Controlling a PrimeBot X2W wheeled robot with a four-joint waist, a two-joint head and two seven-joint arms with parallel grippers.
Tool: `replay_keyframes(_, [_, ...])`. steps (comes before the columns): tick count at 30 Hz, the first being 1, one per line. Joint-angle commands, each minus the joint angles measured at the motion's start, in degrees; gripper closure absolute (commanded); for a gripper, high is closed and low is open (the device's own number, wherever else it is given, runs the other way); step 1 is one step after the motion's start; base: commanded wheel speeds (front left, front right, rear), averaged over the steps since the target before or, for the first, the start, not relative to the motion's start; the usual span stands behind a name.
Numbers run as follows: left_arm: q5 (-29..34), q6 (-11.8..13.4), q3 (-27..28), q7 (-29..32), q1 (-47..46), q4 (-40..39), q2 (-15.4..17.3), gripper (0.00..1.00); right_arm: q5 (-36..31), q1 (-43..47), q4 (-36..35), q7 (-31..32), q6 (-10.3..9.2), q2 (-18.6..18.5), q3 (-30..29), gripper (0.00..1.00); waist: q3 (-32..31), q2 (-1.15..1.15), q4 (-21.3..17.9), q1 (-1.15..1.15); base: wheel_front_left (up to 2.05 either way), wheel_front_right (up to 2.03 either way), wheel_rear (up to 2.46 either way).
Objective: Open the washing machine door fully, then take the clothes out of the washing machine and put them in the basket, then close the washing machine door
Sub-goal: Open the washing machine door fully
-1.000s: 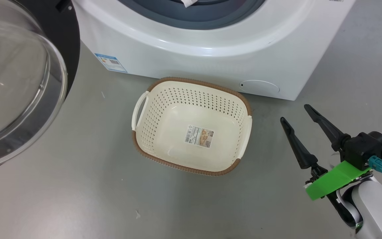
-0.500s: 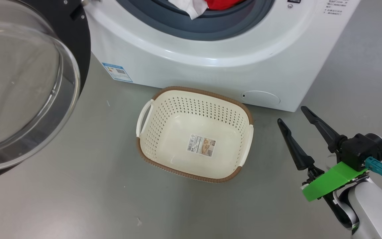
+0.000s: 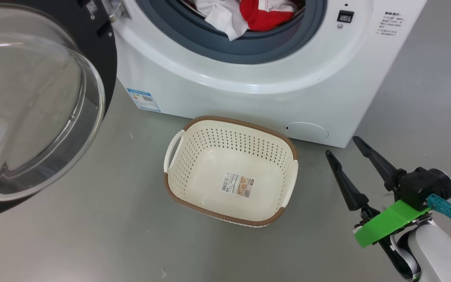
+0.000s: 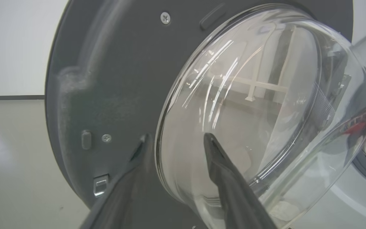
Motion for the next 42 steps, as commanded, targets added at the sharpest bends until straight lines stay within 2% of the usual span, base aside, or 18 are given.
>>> replay_keyframes(1, [-0.42, -0.3, 1.07, -0.24, 1.49, -2.34, 2.37, 0.0, 0.15, 0.76, -1.29, -0.37, 0.36, 0.18, 0.58, 0.0, -0.6, 0.0, -0.16, 0.0, 0.0, 0.0, 0.0])
replay_keyframes(9, [1.08, -0.3, -2.53, -0.24, 7.42, -10.64, -1.67, 0.0, 0.16, 2.1, -1.45, -0.37, 0.36, 1.0, -0.59, 0.0, -2.38, 0.0, -1.03, 0.0, 0.0, 0.0, 0.0])
replay_keyframes(17, [-0.92, -0.3, -10.24, -0.24, 14.12, -18.45, -4.01, 0.0, 0.24, 3.52, -1.71, -0.37, 0.36, 2.13, -2.13, 0.0, -3.72, 0.0, -2.93, 0.0, 0.0, 0.0, 0.0])
replay_keyframes(30, [-4.65, -0.31, -21.51, -0.24, 19.29, -24.13, -3.67, 0.0, 0.56, 5.29, -1.65, -0.37, 0.36, 3.89, -4.45, 0.0, -4.74, 0.0, -8.64, 0.0, 0.0, 0.0, 0.0])
replay_keyframes(42, [-6.28, -0.31, -25.59, -0.24, 21.34, -25.54, -2.24, 0.0, 0.82, 8.26, -1.81, -0.37, 0.36, 4.95, -6.83, 0.0, -5.91, 0.0, -14.67, 0.0, 0.0, 0.0, 0.0])
